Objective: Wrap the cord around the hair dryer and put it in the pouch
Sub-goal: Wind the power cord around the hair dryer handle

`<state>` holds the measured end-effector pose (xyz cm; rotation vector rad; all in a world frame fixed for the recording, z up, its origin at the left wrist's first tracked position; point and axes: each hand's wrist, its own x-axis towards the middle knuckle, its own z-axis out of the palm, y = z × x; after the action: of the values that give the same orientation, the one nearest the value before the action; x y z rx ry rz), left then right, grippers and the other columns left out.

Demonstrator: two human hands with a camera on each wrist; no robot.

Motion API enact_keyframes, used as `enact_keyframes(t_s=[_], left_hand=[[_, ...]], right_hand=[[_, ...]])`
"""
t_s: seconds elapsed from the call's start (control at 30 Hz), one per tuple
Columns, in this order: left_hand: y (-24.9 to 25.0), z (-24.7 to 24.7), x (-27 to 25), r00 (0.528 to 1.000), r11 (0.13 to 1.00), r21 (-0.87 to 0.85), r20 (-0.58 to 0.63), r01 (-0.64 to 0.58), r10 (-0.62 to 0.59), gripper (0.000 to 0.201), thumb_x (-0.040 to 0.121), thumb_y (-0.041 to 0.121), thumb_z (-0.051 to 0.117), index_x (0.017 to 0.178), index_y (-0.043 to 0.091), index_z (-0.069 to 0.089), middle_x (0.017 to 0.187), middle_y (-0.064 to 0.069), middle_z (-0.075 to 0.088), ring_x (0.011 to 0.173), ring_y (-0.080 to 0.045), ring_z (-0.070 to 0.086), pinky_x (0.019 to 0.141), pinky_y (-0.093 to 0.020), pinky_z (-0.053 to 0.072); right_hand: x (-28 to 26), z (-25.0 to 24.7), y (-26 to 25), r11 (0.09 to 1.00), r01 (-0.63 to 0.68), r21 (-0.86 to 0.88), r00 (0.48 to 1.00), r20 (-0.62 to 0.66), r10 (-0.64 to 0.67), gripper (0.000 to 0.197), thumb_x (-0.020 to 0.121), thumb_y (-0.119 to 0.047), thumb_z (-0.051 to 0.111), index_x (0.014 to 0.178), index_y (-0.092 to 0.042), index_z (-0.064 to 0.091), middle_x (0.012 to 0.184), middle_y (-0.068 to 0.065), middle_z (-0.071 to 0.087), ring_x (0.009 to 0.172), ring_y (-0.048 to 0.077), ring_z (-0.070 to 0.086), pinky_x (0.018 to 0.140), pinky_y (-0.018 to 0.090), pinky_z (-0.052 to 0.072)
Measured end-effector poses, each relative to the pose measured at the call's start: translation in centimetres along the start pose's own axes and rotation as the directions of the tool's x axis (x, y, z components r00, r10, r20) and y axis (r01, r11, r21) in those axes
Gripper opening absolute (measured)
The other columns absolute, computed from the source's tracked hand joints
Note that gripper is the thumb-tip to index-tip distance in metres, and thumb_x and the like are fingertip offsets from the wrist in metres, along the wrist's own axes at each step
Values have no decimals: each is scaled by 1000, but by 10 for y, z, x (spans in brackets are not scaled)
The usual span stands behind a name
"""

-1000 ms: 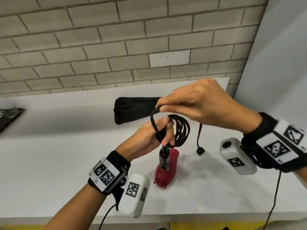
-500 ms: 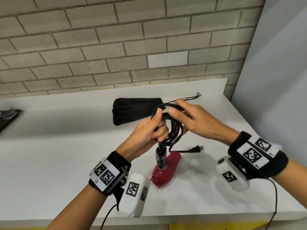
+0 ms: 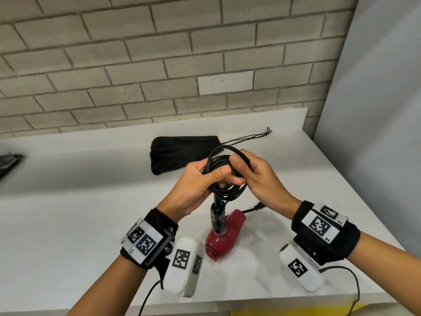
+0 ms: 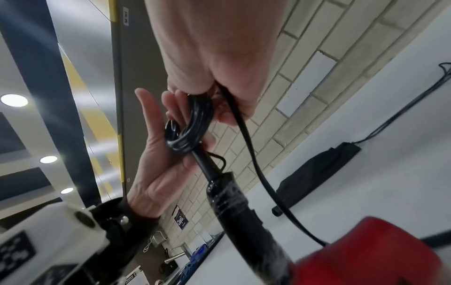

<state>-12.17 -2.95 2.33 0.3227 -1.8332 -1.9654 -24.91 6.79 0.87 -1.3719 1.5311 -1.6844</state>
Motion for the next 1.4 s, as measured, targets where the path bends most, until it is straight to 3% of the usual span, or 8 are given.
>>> enact_keyframes(t_s=[0.13,0.33,0.53,0.67,1.0,1.17,1.3,1.4], left_hand=[[5,4,2,1000,999,-26,-10,28,-28,21,80,17,66,95,2,65,76,-13,75,58,-14,57,74,-34,42],[9,5,5,997,994,-90,35,68,-65,21,77,19,66,94,6,68,79,-15,75,79,-27,73,68,-27,56],[5,3,7,997,985,-159,55,65,-57,39,72,42,68,76,3,65,54,2,63,53,-13,64,56,-22,52],[5,11,12,996,985,-155,54,74,-67,55,80,57,39,83,2,46,38,12,37,40,-5,37,51,-18,39],[15,9,16,981,951,-256,-49,171,-189,59,83,67,40,50,18,35,35,8,18,32,-8,20,41,-21,26],[18,10,12,978,956,-248,-96,158,-187,56,80,59,54,51,18,27,39,7,14,34,-9,13,42,-25,14],[20,13,11,981,963,-196,-25,185,-194,53,87,55,45,53,16,32,41,7,13,35,-10,14,44,-26,14],[19,14,15,982,965,-182,2,189,-191,44,94,37,37,56,15,38,40,9,19,36,-9,18,44,-25,20]], right_hand=[[-4,3,3,989,-30,147,999,15,28,33,92,-38,47,96,-7,57,82,13,58,72,12,67,71,23,53],[4,-3,1,978,-42,205,998,56,31,22,85,-44,51,84,-35,70,80,-5,63,81,13,58,81,31,46],[11,-2,3,983,-54,174,997,68,42,39,83,-60,56,83,-21,62,74,14,49,70,28,45,73,52,40],[16,-1,-2,995,-15,103,1000,10,14,28,86,-49,53,72,-27,62,65,-3,53,65,13,48,67,25,42],[21,-2,-21,994,56,-94,997,55,-51,26,83,-48,51,60,-42,62,54,-12,50,54,5,45,56,16,38],[24,-38,-24,986,-13,-169,972,229,52,30,95,-34,45,75,-14,56,52,1,51,41,14,47,41,21,41],[33,-73,-44,845,210,-491,975,170,-143,25,90,-32,58,71,-18,65,47,-10,49,43,5,37,48,12,29],[40,-88,-69,658,281,-699,951,111,-288,36,85,-51,56,75,-19,70,52,-6,60,47,13,46,50,27,37]])
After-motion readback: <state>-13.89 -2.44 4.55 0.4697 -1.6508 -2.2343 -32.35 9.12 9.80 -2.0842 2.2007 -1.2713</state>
